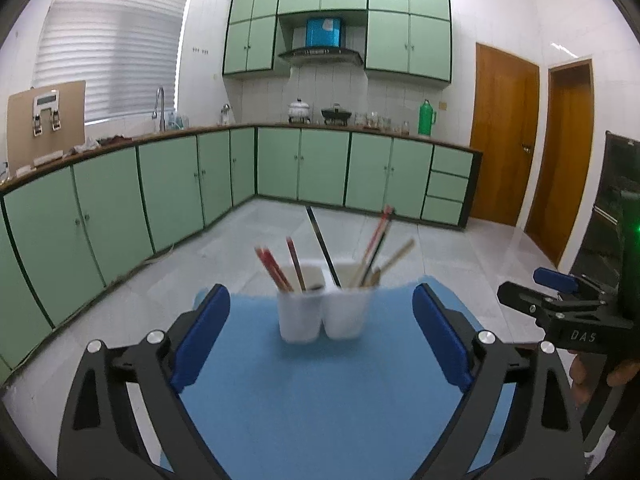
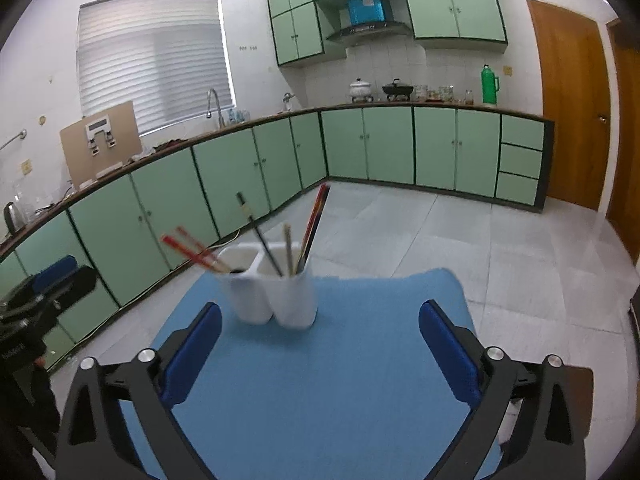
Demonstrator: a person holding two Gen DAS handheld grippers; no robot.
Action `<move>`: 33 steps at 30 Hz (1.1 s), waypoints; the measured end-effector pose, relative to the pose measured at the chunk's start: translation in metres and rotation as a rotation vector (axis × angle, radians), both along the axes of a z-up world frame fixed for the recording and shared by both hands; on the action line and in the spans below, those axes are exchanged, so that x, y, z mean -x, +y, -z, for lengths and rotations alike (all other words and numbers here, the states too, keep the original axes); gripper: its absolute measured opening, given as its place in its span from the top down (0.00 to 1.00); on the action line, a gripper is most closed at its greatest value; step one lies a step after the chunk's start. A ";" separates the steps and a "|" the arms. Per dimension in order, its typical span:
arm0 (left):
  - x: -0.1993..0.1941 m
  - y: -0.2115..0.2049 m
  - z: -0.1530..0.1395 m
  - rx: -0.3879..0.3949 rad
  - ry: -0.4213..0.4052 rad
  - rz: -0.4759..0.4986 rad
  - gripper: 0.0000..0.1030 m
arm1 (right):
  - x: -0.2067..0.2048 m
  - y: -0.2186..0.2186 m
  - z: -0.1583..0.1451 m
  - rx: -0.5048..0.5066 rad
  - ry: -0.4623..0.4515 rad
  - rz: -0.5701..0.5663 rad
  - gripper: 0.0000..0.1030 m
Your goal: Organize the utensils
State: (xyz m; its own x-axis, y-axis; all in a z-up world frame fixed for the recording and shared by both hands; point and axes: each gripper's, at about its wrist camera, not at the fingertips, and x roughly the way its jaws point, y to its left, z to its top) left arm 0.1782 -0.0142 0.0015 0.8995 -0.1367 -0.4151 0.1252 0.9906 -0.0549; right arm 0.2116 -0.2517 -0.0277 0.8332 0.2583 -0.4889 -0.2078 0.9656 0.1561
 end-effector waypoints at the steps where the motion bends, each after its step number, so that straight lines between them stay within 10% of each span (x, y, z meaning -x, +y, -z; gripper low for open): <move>1: 0.005 -0.002 0.002 0.000 0.008 0.005 0.12 | 0.008 0.001 0.000 -0.003 0.000 -0.005 0.06; 33: 0.126 -0.019 -0.038 -0.023 -0.096 0.005 0.07 | 0.135 0.015 -0.052 0.022 -0.155 -0.079 0.06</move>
